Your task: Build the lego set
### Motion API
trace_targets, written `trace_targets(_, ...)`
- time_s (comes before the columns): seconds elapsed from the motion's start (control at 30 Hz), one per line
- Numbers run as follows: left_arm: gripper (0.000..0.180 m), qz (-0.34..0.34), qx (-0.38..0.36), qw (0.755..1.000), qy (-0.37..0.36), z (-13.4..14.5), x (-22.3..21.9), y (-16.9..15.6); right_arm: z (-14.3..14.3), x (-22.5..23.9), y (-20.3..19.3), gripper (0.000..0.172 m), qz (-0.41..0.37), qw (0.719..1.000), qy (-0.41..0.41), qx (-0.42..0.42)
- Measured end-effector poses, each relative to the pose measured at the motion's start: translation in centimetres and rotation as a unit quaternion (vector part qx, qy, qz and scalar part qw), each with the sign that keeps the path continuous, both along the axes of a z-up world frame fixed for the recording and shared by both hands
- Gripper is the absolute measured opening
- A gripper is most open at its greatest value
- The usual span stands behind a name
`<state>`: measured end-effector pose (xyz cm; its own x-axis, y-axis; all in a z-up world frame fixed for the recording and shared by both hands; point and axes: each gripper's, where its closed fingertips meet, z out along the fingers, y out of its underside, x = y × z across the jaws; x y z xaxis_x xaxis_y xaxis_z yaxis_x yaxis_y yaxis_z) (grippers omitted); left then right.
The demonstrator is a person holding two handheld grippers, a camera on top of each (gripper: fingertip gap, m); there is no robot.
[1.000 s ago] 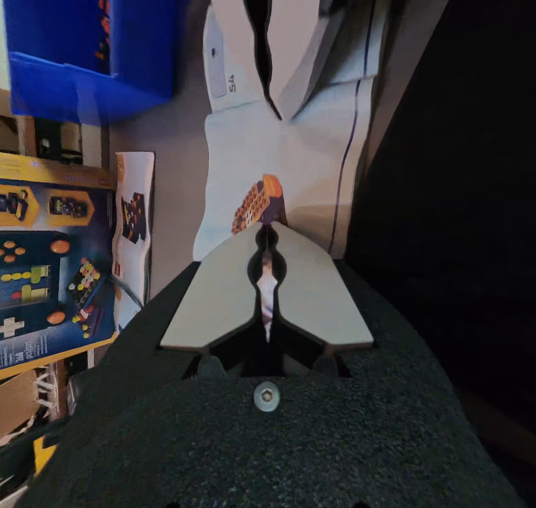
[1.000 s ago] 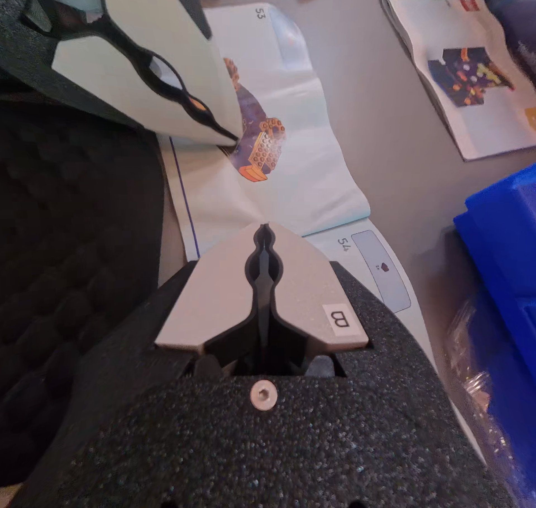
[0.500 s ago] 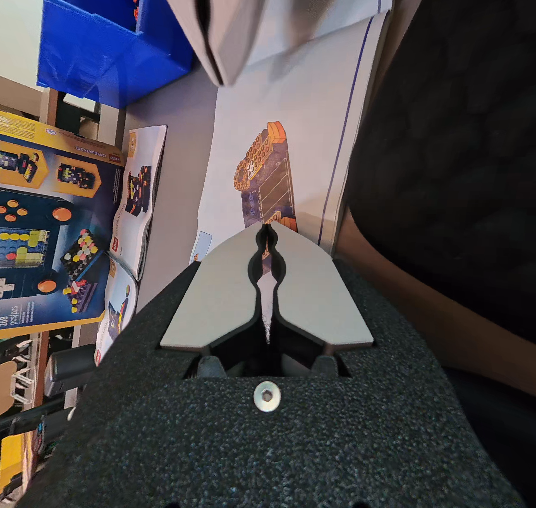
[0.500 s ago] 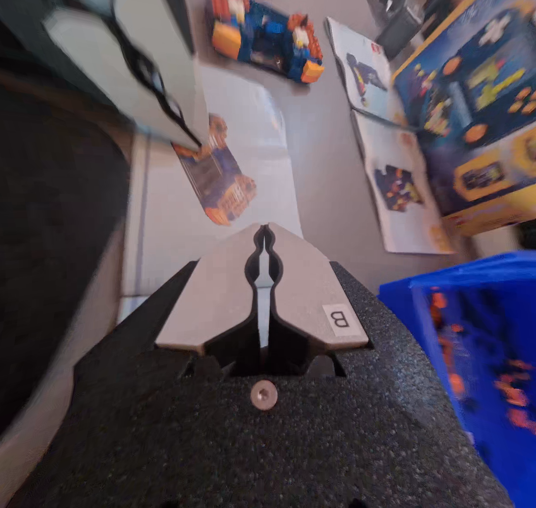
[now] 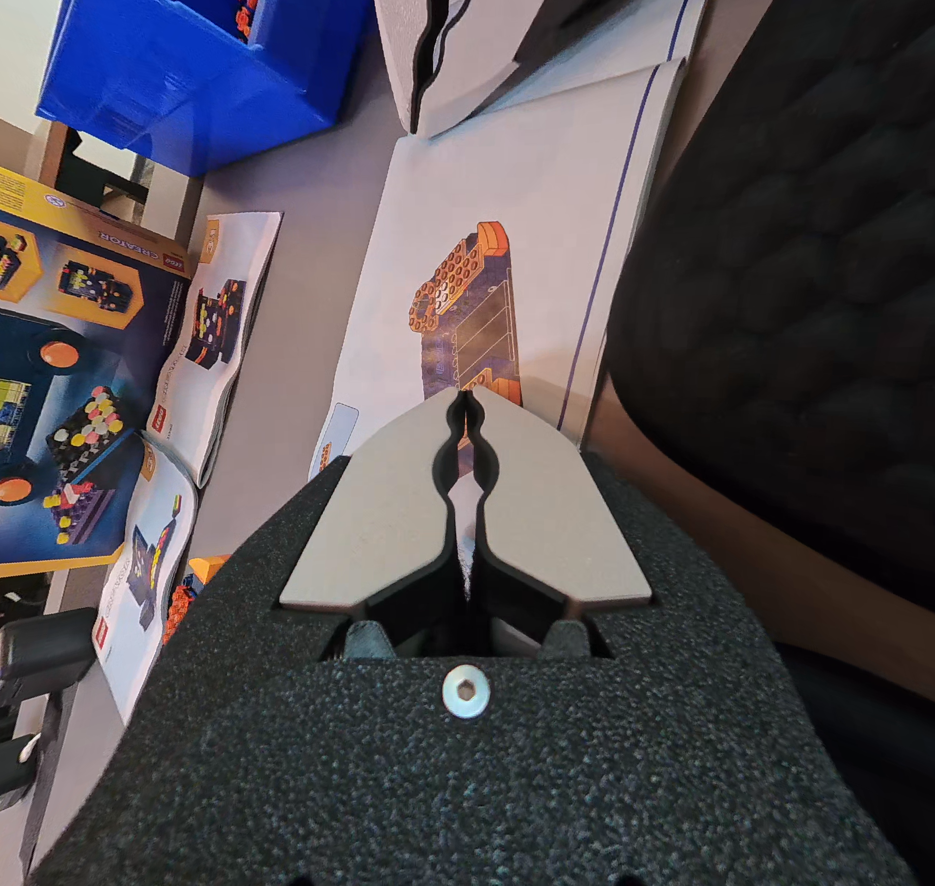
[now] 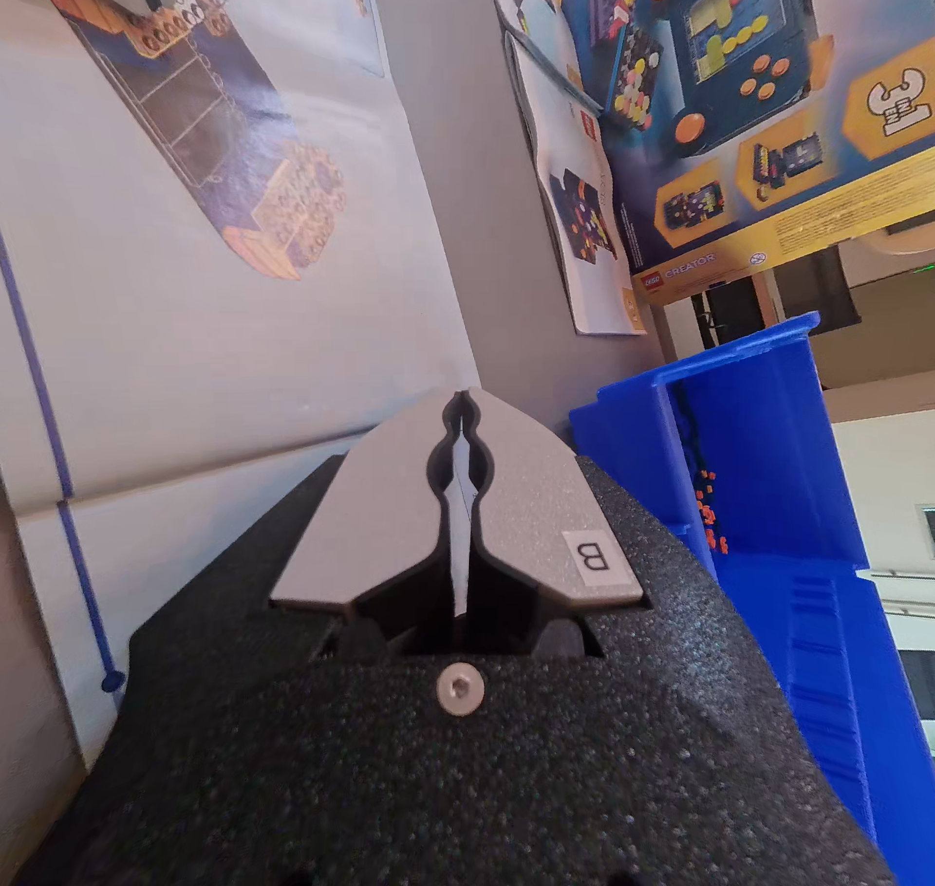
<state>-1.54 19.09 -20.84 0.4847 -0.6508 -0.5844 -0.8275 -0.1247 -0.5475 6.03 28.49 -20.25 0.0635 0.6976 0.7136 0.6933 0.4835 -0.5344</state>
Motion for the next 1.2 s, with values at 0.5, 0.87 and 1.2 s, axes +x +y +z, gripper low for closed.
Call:
trace_targets(0.5,0.004,0.024,-0.057,0.996,-0.063,0.0,-4.1,-1.4,-0.2,0.6,-0.1,0.0,0.011,1.0,-0.001,-0.026)
trace_targets(0.87,0.005,0.026,-0.053,0.996,-0.068,0.1,-4.1,-1.3,1.5,0.7,-1.3,0.0,0.034,0.994,0.056,-0.087)
trace_targets(1.2,0.007,0.033,-0.053,0.995,-0.08,0.2,-4.3,-1.1,-0.6,0.1,-5.2,0.0,0.101,0.966,-0.008,-0.237)
